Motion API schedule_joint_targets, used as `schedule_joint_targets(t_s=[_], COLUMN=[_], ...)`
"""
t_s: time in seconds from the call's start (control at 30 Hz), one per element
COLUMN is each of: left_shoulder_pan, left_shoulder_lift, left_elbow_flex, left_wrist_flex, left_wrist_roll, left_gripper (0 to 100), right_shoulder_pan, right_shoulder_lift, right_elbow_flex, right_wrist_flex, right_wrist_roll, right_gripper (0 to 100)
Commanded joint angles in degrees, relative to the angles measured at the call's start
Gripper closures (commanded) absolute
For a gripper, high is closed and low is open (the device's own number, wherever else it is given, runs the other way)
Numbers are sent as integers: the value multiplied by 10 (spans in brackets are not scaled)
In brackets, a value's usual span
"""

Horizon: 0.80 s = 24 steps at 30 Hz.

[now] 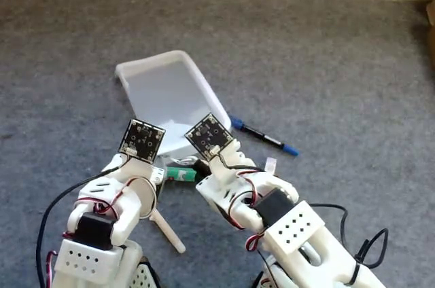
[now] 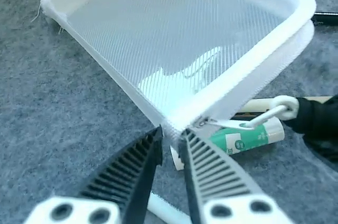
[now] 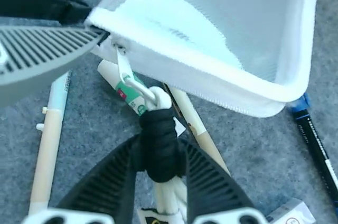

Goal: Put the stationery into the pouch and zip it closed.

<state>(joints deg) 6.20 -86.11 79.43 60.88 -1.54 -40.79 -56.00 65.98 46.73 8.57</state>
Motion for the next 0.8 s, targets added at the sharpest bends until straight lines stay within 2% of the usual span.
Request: schedule_joint_targets(t_s=[0.0, 0.13, 0.37, 0.63, 0.77], left_shoulder_pan=[-14, -29, -90, -95, -127], left_shoulder_lift=[-7, -8, -8, -8, -8], left_elbow_flex=[-6, -7, -6, -6, -7], left_wrist_flex=[-12, -12, -25, -25, -25], left_wrist_roll=[4, 4, 7, 7, 7], left_gripper=[974, 995, 995, 995, 995], right_shoulder_pan=[7, 21, 86, 127, 159], right_shoulder_lift=[-21, -21, -21, -21, -21], right_elbow_flex=[-9, -9, -13, -14, -33], right_wrist_flex=[-11, -10, 21, 21, 22], right_wrist_roll=[-5, -8, -9, -9, -35], right_gripper=[993, 993, 993, 993, 993])
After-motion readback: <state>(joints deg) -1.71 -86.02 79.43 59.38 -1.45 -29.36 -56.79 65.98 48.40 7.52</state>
